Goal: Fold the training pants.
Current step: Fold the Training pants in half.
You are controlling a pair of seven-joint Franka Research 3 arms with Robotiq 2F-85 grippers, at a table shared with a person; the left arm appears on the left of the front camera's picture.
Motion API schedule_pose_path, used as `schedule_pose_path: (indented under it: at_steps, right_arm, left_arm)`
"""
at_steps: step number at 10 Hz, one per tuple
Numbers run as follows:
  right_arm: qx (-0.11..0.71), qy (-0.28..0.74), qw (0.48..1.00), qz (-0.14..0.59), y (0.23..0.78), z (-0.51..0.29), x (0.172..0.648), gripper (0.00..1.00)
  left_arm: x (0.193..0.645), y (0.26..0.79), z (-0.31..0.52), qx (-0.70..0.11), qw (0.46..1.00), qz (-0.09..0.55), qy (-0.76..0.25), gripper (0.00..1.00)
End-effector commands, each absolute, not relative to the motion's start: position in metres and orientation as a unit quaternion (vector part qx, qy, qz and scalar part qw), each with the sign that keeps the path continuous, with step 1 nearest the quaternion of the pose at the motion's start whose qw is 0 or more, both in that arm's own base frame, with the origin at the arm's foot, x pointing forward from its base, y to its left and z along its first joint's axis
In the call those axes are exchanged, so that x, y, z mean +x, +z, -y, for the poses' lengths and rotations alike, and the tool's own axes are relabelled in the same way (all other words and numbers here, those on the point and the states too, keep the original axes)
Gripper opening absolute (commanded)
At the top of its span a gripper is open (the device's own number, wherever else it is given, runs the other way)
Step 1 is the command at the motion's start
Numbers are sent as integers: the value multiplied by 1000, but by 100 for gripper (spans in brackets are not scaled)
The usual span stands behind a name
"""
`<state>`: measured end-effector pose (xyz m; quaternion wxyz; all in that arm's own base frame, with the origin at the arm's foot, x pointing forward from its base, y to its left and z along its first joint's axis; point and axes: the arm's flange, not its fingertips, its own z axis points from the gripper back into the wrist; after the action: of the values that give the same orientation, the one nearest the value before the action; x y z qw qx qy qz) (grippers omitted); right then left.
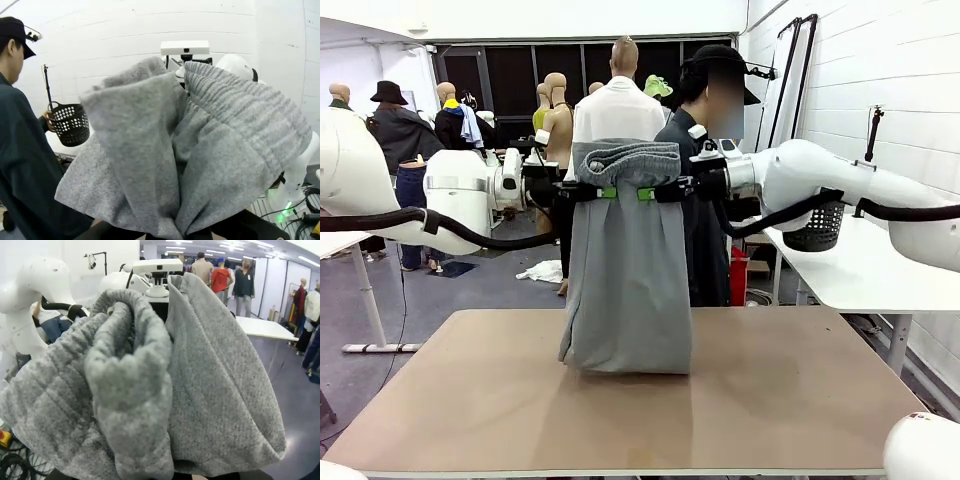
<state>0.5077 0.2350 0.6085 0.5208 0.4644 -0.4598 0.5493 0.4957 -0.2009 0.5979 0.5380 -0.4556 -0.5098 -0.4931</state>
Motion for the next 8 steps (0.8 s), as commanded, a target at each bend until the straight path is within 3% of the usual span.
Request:
schedule_pose_path:
  at_steps: [1,4,8]
  right_arm:
    - [417,580,510,479,634,-245,531,0]
    - [367,593,501,513,669,-252,557,0]
    - [367,591,510,506,640,-254,566,0]
  left_arm:
    - [518,623,200,-441,537,523,-494,0]
    - [545,638,204,-412,535,547,-495,0]
    - [575,608,208,-373,557,562,-484,0]
